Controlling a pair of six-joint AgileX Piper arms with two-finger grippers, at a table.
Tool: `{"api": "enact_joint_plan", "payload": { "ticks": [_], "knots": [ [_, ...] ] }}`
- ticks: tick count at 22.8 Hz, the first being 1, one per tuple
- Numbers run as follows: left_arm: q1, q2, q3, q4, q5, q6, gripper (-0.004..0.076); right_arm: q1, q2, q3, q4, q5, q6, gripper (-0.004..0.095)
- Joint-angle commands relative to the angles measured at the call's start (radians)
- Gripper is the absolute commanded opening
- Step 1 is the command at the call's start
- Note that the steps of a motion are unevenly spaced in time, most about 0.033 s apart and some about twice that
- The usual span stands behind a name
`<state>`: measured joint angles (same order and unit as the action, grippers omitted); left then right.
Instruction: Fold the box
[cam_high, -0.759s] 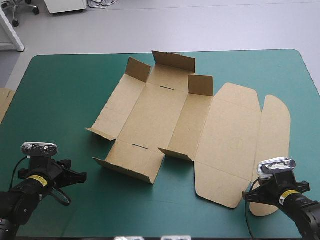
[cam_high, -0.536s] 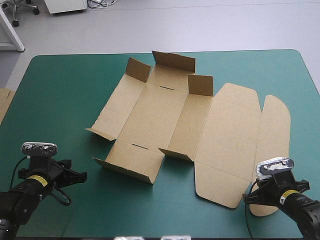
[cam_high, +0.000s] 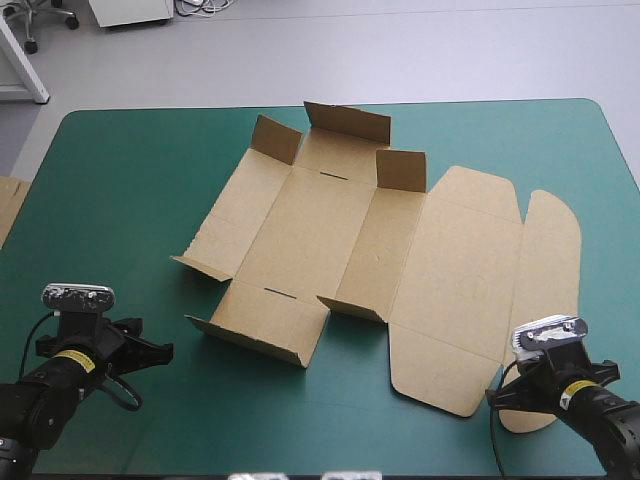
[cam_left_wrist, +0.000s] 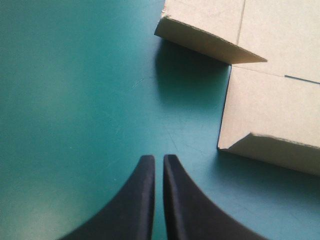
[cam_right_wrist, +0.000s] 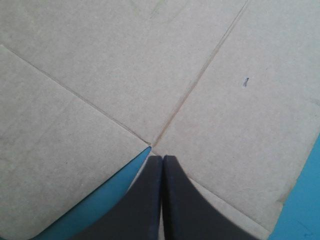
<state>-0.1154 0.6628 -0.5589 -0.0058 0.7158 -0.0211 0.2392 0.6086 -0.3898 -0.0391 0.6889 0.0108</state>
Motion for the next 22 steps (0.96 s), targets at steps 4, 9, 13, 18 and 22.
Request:
{"api": "enact_joint_plan", "payload": {
  "ticks": [4,9,13,18,22],
  "knots": [
    [-0.005,0.057,-0.128,-0.011,-0.079,-0.003,0.0258,-0.006,-0.001,-0.035,0.025,-0.039,-0.004,-0.0020],
    [-0.005,0.356,-0.438,-0.008,0.029,0.050,0.0267,-0.006,-0.001,-0.035,0.066,-0.034,-0.011,-0.0020],
    [0.062,0.619,-0.657,-0.152,0.135,0.234,0.0267,-0.006,-0.001,-0.035,0.133,-0.023,-0.073,-0.0021],
    [0.270,0.791,-0.750,-0.540,0.193,0.484,0.0266,-0.006,-0.001,-0.035,0.161,-0.021,-0.102,-0.0020],
    [0.375,0.940,-0.793,-0.856,0.387,0.799,0.0267,-0.006,-0.001,-0.035,0.180,-0.021,-0.115,-0.0021]
  ]
}}
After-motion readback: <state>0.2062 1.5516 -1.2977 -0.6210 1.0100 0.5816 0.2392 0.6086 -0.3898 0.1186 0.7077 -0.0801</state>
